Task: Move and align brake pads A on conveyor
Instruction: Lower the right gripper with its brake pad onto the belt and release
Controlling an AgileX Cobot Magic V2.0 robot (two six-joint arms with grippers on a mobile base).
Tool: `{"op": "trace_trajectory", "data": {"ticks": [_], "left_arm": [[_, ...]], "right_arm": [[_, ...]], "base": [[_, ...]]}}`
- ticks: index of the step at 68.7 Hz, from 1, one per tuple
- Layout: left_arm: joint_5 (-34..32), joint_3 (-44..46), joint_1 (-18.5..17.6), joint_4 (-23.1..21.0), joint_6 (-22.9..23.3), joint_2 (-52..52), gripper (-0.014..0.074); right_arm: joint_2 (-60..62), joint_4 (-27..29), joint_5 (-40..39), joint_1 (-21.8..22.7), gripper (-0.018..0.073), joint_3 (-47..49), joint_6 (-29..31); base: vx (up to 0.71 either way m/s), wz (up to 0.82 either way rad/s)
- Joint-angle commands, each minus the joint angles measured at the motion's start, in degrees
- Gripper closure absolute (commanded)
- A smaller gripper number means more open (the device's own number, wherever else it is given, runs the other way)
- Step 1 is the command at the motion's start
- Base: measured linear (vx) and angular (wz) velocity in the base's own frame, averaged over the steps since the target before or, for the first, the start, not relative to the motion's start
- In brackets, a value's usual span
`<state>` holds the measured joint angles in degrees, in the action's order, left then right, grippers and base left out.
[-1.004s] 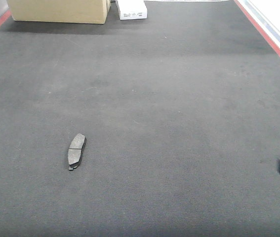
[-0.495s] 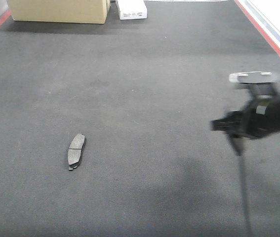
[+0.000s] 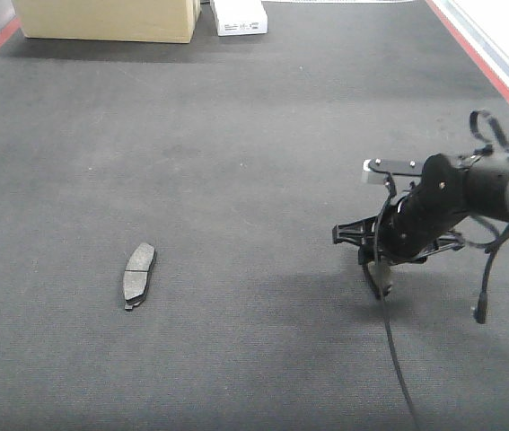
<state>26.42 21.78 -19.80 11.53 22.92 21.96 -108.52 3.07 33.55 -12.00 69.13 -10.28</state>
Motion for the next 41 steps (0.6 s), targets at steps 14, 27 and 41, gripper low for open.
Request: {"op": "trace_trajectory", "data": {"ticks": [14,27,41], "left_arm": [[-3.81,1.51,-0.34,0.24,0.3,0.44,0.0602],[-3.81,1.51,-0.34,0.24,0.3,0.44,0.0602],[-3.81,1.51,-0.34,0.24,0.3,0.44,0.0602]], "right_arm": [[0.19,0.69,-8.93,-0.05,0.0494,1.76,0.2],[0.06,1.51,-10.43,-0.05,0.0398,1.76,0.2],[0.12,2.19,-8.87,-0.05,0.0255,1.76,0.14]], "base": [[0.0,0.0],[0.0,0.0],[0.0,0.0]]}}
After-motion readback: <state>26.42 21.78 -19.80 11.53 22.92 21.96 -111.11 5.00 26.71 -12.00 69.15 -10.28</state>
